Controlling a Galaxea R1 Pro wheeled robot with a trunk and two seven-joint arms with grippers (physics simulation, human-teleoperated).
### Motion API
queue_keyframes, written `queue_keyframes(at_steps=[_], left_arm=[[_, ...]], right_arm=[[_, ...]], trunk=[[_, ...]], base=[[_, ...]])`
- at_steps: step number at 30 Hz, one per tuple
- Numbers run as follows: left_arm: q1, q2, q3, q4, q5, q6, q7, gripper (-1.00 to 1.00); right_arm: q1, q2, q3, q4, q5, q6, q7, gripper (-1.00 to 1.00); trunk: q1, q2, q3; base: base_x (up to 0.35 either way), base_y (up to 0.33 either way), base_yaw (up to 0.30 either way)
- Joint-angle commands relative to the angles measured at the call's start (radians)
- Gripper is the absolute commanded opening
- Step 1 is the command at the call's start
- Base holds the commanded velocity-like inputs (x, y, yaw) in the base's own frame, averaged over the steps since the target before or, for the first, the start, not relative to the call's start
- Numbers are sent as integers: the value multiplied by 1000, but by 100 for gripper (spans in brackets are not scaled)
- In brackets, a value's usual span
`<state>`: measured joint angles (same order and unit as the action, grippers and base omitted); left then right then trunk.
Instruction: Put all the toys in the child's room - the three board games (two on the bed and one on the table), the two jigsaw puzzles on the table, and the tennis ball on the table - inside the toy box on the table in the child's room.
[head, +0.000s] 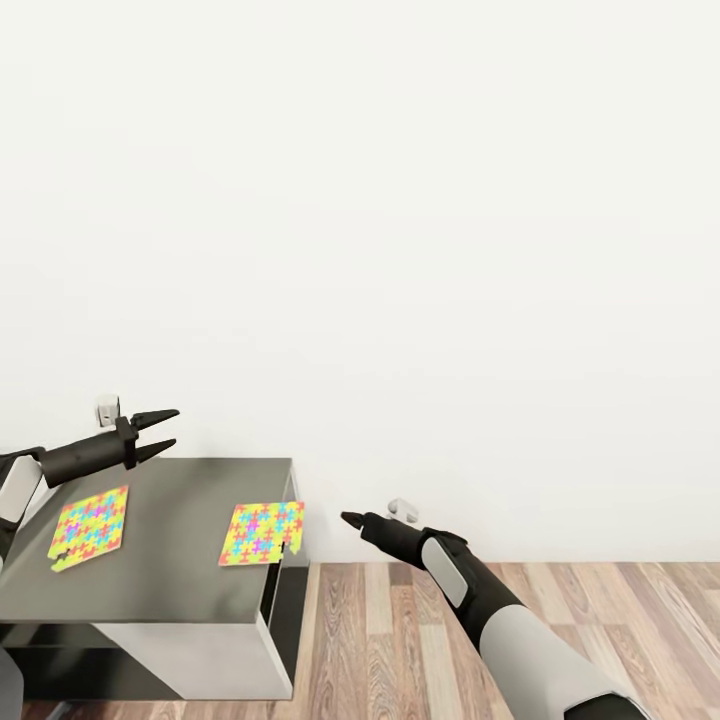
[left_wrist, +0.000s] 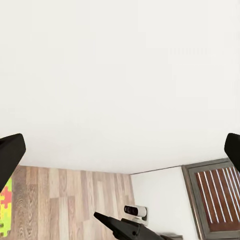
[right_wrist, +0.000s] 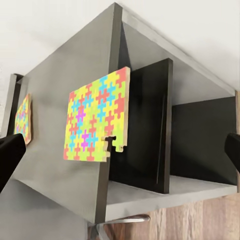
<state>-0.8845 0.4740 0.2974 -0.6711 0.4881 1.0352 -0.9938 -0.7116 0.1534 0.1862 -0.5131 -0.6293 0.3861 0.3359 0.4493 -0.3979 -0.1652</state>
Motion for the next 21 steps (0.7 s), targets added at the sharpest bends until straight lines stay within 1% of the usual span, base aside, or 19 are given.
queue_keyframes(at_steps=[1,14,21], left_arm=[[-1,0,2,1,-3,3,-5,100],[-1,1,2,0,-3,5,-5,100],[-1,0,2,0,-3,4,-5,100]], right_arm=[[-1,0,1,0,-5,4,0,100],[-1,10,1,1,-6,6,-6,100],[-1,11,1,1,-6,7,-6,100]], trunk=[[1,-2,-2],[1,-2,-2],[1,-2,-2]], base=[[57,43,0],[17,9,0],[188,115,0]])
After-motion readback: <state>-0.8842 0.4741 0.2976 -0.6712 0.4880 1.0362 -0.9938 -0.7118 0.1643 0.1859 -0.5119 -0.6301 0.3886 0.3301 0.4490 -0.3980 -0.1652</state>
